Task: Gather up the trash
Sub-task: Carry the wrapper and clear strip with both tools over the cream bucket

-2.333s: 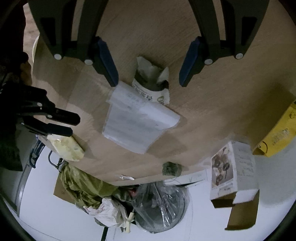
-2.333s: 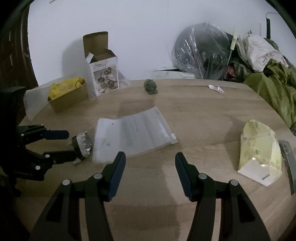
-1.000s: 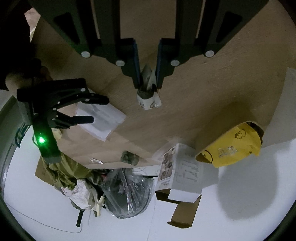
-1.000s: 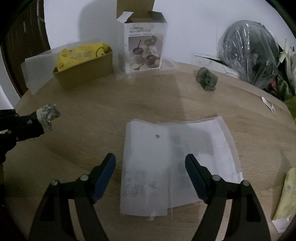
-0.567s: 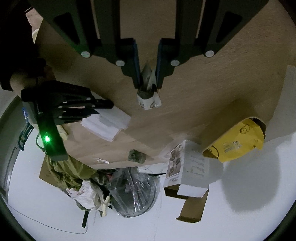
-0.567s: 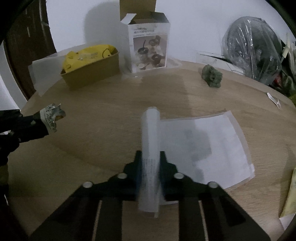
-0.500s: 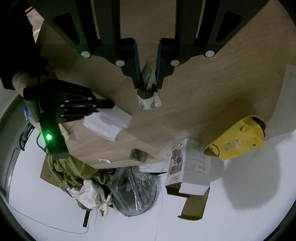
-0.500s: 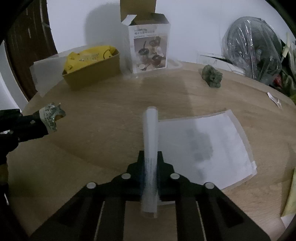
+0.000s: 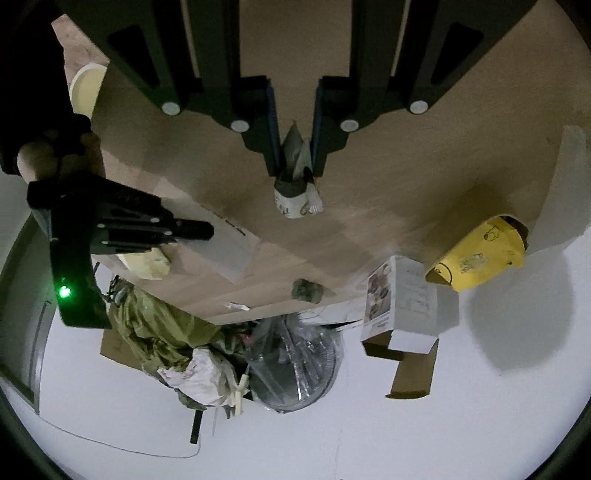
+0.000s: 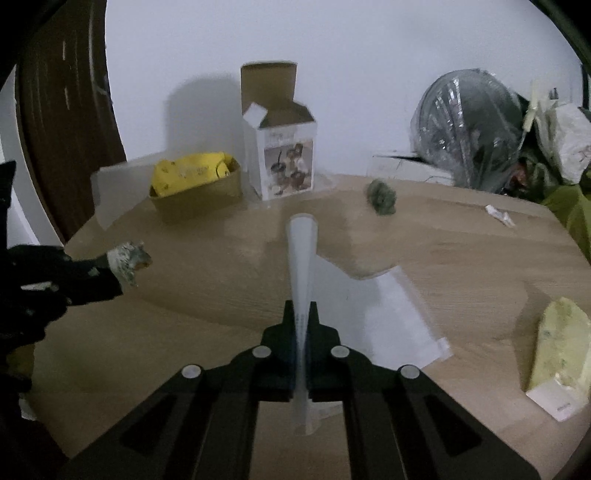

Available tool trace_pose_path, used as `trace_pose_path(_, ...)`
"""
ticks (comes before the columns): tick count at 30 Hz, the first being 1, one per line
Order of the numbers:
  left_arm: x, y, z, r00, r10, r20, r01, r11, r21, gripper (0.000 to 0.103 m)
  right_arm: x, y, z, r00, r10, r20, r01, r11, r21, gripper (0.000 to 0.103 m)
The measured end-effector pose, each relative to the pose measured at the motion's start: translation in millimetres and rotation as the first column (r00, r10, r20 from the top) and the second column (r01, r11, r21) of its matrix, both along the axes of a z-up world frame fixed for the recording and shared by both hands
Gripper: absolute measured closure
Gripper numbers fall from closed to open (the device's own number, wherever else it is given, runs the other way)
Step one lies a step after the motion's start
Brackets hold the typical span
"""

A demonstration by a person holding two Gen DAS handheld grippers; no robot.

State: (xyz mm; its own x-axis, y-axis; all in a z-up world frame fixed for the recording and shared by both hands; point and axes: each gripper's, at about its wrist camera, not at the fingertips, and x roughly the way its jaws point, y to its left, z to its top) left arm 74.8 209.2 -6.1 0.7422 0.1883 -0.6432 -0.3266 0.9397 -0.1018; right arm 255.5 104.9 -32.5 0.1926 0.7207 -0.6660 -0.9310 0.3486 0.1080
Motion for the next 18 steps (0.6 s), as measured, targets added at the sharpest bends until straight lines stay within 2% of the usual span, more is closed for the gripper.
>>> trace_pose_path(6, -6.3, -15.7, 4.6, 1.0, 0.006, 0.009, -0.006, 1.0, 0.01, 0.088, -14.0, -30.3, 18.7, 1.0, -0.005, 0.015, 0.004, 1.0, 0.03, 0.1)
trace_pose_path(18, -20.1, -32.7, 18.3, 0.997, 0.072, 0.04, -0.074, 0.995, 0.065, 0.088, -35.1, -74.8, 49.7, 0.998, -0.008, 0.058, 0.002, 0.996, 0.088, 0.1)
